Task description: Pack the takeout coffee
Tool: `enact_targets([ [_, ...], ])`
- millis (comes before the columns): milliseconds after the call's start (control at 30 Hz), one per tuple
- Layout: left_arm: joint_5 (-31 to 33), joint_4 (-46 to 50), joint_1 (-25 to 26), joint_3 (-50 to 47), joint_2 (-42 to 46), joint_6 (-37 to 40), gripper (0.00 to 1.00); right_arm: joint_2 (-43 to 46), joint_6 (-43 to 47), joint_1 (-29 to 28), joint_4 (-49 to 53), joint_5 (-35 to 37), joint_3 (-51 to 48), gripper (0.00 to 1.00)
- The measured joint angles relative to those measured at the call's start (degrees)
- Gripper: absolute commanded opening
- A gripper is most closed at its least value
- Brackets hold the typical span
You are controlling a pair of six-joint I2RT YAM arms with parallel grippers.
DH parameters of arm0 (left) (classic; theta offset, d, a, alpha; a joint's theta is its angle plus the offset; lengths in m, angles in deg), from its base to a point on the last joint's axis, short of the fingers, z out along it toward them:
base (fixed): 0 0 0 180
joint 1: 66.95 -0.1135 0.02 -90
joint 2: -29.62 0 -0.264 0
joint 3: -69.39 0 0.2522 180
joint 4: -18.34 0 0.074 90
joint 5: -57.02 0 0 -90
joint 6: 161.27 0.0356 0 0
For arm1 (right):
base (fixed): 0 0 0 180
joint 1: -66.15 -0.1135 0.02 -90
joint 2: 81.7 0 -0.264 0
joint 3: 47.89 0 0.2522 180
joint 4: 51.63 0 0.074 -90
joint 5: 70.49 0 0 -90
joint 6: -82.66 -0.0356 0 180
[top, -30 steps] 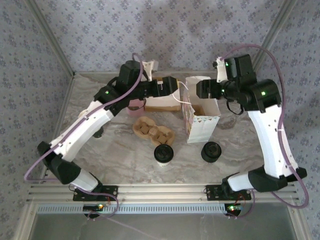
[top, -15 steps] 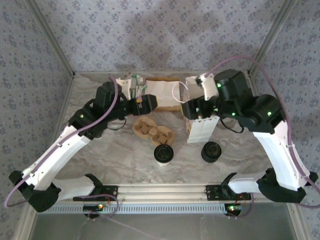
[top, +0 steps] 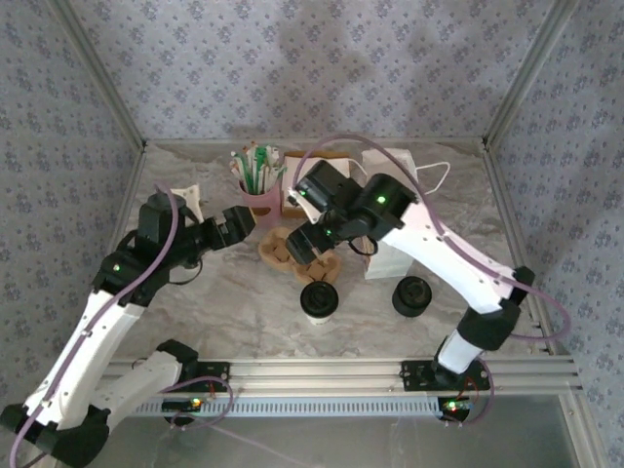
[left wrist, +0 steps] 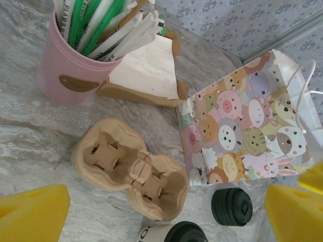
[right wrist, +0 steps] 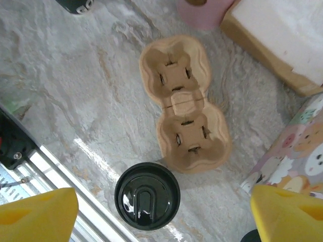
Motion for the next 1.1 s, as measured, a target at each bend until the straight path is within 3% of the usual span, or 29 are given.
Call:
enact_targets([
  [167,1.2,3.5,-1.8,0.8,3.0,0.5,0.99,-6.0,0.0,0.0,0.0,0.0,0.1,1.0],
  [600,3.0,6.7,-2.2,4.6,6.5,1.0,0.99,-20.0,2.5,1.3,-1.2,2.5,2.4,1.0],
  [1100,2.8,6.7,-2.3,4.6,6.0,1.0,0.99,-26.4,7.9,5.0,-10.0,-2.3,2.1,1.0],
])
